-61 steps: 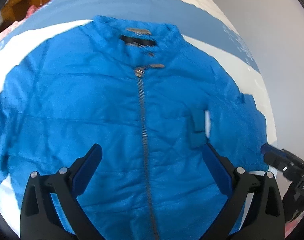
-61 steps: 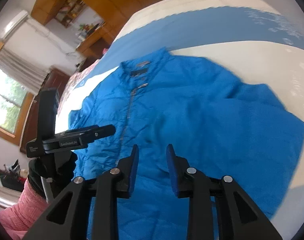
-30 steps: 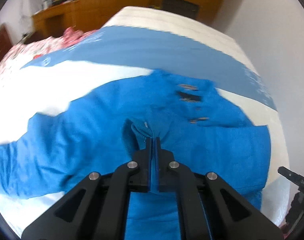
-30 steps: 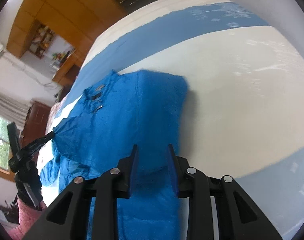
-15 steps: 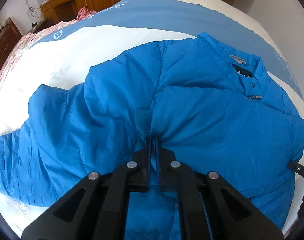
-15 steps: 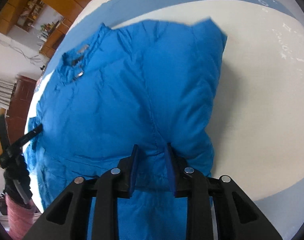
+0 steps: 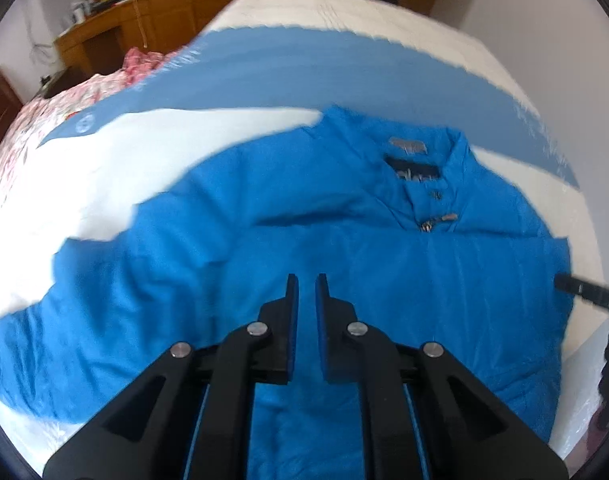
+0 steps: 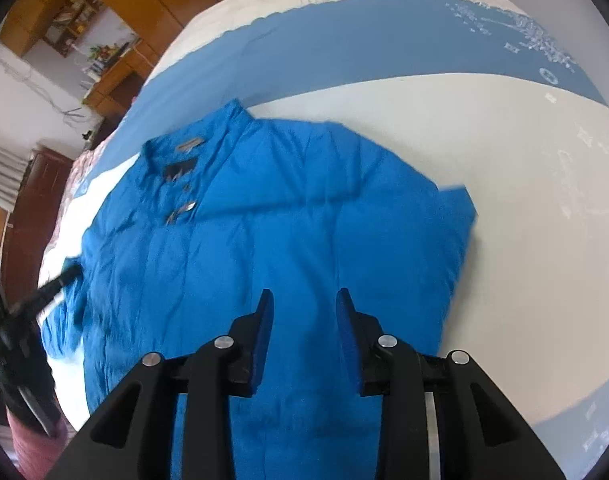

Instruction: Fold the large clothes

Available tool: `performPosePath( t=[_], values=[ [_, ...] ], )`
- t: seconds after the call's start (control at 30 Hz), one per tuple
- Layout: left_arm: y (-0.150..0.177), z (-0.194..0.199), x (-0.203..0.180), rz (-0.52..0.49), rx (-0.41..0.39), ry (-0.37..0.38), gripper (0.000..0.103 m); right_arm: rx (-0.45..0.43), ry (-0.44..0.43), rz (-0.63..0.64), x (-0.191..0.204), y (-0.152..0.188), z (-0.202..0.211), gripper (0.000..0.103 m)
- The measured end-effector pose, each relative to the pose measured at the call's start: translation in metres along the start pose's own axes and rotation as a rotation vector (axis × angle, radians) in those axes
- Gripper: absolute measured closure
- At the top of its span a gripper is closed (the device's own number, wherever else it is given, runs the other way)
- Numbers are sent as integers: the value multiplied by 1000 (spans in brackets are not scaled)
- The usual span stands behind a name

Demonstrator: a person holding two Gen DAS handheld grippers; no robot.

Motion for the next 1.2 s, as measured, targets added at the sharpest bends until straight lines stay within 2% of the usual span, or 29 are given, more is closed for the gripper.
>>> performPosePath(
  t=[0.07,0.1,0.2,0.33,0.43,0.47,0.57,0.67,0.8,0.9,0.97,1.07,1.2],
  values=[
    [-1,-17,-2,-16,24,-32,92,18,7,-8,-6,-4,-14,71],
    [2,-32,-2,-12,61,-36,92,25,3,-13,-9,-4,-19,71],
    [7,-49,3,34,97,8,92,42,-11,-25,-11,-1,-30,71],
    [10,-28,6,30,84,2,92,31,-49,-13,-5,10,-10,70],
    [21,-1,-1,-32,28,6,81,10,-119,32,12,34,17,68],
    [26,3,-2,-52,25,-9,78,17,-109,57,17,46,22,68],
    [44,-3,-4,-85,58,-13,78,62,-71,63,17,71,13,68],
    [51,-24,-2,-91,93,-37,78,96,-45,27,10,78,-7,68],
    [52,-32,-11,-126,78,-76,78,79,-51,18,8,80,-19,68],
    [51,-23,-6,-66,95,-22,78,73,-49,14,11,78,-9,69],
    [51,-4,6,-27,77,8,76,16,-67,44,16,79,15,67],
    [57,39,45,-4,-8,-54,61,-29,-81,61,16,81,42,62],
    [85,73,130,124,-18,-135,61,-42,-70,37,4,86,57,61]
  ],
)
Point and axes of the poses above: each gripper's, at about its wrist camera, not at the fingertips, and z roughly against the way its jaws point, x to its left, y to its underside, the point moved 8 cm from there along -z, roughly the way its jaws point
